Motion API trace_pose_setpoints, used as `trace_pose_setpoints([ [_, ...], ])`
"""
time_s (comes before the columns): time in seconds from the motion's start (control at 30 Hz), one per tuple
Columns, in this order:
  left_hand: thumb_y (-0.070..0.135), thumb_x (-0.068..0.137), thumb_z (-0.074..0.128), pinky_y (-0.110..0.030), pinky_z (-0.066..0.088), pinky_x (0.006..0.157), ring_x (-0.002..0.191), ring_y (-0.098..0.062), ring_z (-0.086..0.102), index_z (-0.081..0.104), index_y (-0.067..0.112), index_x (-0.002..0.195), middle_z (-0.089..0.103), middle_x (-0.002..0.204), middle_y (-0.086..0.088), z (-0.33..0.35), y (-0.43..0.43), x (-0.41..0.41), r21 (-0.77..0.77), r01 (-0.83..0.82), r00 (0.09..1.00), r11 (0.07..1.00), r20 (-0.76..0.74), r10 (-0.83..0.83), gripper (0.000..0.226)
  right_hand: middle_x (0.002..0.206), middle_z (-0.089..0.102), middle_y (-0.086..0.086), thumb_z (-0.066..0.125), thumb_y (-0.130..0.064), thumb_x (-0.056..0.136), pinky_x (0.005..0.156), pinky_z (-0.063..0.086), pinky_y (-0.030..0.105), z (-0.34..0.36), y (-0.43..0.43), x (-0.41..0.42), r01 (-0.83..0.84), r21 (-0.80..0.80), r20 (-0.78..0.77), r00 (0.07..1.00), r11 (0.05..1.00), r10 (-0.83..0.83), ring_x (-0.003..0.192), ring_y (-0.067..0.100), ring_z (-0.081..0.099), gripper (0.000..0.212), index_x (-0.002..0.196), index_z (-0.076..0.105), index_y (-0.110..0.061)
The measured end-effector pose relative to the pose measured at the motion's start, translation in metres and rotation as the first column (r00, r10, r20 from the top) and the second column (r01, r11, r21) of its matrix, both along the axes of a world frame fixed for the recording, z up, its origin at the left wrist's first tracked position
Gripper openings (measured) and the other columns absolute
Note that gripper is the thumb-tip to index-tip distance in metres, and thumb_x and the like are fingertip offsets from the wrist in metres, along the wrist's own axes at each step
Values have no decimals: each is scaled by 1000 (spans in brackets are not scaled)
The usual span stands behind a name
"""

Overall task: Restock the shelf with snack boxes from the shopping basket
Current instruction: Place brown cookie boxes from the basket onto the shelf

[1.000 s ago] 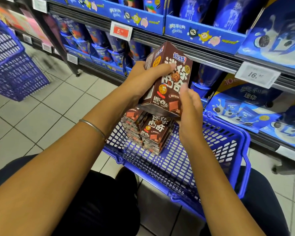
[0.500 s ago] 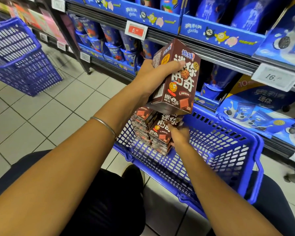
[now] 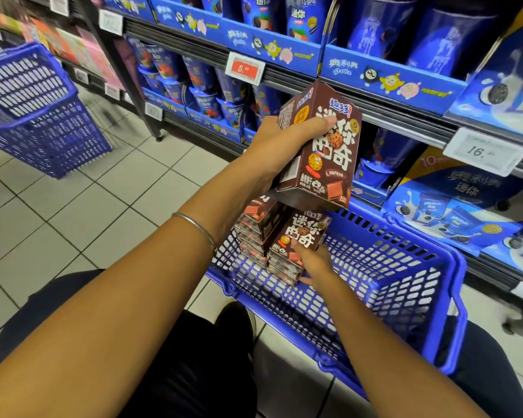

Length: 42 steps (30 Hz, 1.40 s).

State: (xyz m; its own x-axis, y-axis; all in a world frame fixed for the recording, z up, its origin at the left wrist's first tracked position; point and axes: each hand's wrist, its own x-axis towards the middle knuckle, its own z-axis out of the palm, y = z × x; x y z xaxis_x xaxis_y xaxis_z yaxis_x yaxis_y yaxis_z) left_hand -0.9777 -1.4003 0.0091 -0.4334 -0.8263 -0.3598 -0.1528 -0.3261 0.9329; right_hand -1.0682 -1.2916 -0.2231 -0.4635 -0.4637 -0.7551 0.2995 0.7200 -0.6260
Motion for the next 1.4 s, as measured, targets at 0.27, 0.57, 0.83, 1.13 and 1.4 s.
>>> trace_pose_setpoints([
  [0.27, 50, 83, 85, -42, 66, 77, 90, -31, 81, 45, 7, 151, 77, 120, -14, -5, -9, -7, -3, 24, 1000, 1000, 7, -24, 89, 110, 73, 4, 76, -28, 89, 87, 57, 40, 27, 38, -32, 52, -122, -4, 999, 991, -53, 93, 19, 69, 20, 102, 61, -24],
  [0.57, 55, 77, 88, -45, 66, 81, 91, -28, 81, 45, 13, 147, 78, 118, -9, -13, -11, -7, -56, -88, 996, 995, -12, 88, 92, 104, 72, -9, 66, -28, 96, 81, 57, 40, 112, 72, -59, 228, -552, 102, 973, 802, -206, 93, 14, 67, 28, 123, 62, -24],
  [0.83, 75, 57, 85, -48, 62, 94, 103, -22, 77, 44, 28, 136, 72, 125, 3, -31, 11, -12, -246, -14, 987, 969, 150, 52, 101, 119, 74, 5, 59, -30, 99, 89, 58, 42, 163, 55, -57, 190, -712, 180, 980, 676, -86, 109, 25, 70, 34, 131, 60, -16],
  [1.13, 91, 65, 66, -38, 65, 83, 91, -12, 80, 42, 27, 140, 76, 116, 4, -40, 33, -23, -197, 21, 991, 980, 132, 6, 101, 135, 66, 1, 70, -43, 87, 92, 53, 62, 162, 56, -43, 266, -669, 379, 925, 694, 12, 124, 31, 63, 57, 140, 52, -30],
  [1.4, 100, 54, 48, -46, 55, 106, 131, -25, 63, 29, 27, 155, 54, 155, -8, -24, 47, -30, -122, 103, 970, 987, 231, -73, 126, 128, 70, 2, 72, -36, 85, 95, 54, 60, 168, 55, -46, 256, -678, 296, 953, 689, -62, 116, 25, 68, 59, 140, 52, -27],
])
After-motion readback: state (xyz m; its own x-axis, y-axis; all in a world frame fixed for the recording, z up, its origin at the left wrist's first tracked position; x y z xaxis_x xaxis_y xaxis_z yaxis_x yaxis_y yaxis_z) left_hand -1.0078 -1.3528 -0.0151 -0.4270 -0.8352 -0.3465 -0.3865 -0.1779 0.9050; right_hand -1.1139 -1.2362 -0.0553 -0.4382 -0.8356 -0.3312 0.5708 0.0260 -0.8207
